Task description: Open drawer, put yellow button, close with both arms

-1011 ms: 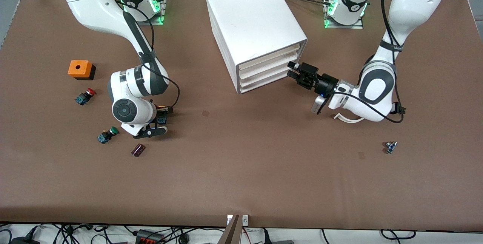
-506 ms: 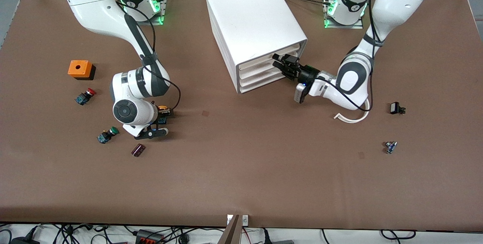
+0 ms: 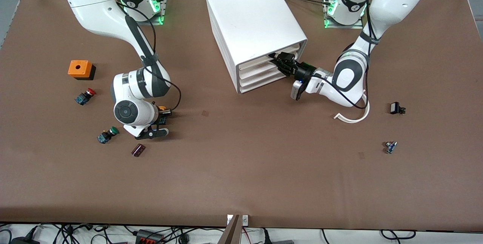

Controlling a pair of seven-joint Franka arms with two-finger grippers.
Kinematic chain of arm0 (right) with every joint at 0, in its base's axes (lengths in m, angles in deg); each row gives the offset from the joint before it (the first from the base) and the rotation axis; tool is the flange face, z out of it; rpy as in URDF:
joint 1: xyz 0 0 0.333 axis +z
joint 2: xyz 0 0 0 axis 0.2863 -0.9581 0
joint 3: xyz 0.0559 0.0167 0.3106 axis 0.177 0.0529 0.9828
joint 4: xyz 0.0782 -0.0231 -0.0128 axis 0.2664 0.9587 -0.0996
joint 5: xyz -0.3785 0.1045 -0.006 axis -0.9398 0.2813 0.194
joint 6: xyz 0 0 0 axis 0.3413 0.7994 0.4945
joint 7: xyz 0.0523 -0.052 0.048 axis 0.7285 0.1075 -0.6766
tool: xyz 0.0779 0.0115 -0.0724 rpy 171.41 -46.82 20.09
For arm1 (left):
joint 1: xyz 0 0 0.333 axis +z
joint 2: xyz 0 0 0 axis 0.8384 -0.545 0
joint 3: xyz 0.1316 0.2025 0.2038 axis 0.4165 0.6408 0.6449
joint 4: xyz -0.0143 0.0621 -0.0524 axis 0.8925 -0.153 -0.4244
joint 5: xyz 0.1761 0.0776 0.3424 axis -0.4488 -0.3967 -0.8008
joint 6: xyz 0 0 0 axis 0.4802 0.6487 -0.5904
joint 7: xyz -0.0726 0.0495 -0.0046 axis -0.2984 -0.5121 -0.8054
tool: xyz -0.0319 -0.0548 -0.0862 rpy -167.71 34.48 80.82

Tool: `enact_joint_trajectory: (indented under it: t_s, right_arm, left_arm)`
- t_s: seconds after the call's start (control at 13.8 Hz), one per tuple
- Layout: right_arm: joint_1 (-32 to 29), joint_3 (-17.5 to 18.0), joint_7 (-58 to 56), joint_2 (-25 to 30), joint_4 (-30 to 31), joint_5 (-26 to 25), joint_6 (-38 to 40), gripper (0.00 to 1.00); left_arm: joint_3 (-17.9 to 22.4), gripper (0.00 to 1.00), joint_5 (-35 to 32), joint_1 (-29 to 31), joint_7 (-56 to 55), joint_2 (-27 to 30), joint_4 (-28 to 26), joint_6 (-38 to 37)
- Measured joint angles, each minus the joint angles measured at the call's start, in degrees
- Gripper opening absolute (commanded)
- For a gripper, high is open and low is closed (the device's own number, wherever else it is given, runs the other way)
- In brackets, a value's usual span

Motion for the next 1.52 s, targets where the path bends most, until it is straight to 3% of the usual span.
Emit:
enact_joint_trajectory:
  t_s: [0.65, 1.01, 1.37, 1.44, 1.52]
  right_arm:
    - [0.5, 0.1, 0.0, 5.5, -13.5, 0.0, 12.2, 0.06]
    - [4.1, 0.2, 0.0, 9.5, -15.2, 0.0, 12.3, 0.0]
    - [8.8, 0.3, 0.4, 11.2, -23.7, 0.0, 17.0, 0.0]
    - [10.2, 0.3, 1.9, 11.2, -24.7, 0.1, 17.1, 0.0]
    - [11.9, 0.4, 3.9, 11.1, -25.4, 0.1, 17.1, 0.0]
  left_arm:
    - [0.5, 0.03, 0.1, 1.4, 0.2, 0.1, 1.3, -0.3]
    - [3.5, 0.03, -1.5, 2.3, 0.1, -3.4, 7.5, -1.0]
    - [5.7, 0.08, -3.7, 2.3, -0.4, -5.7, 13.3, -1.3]
    - [5.8, 0.39, -3.7, 2.3, -0.4, -6.1, 13.9, -1.7]
    - [5.9, 0.99, -3.7, 2.3, -0.4, -6.4, 14.3, -1.9]
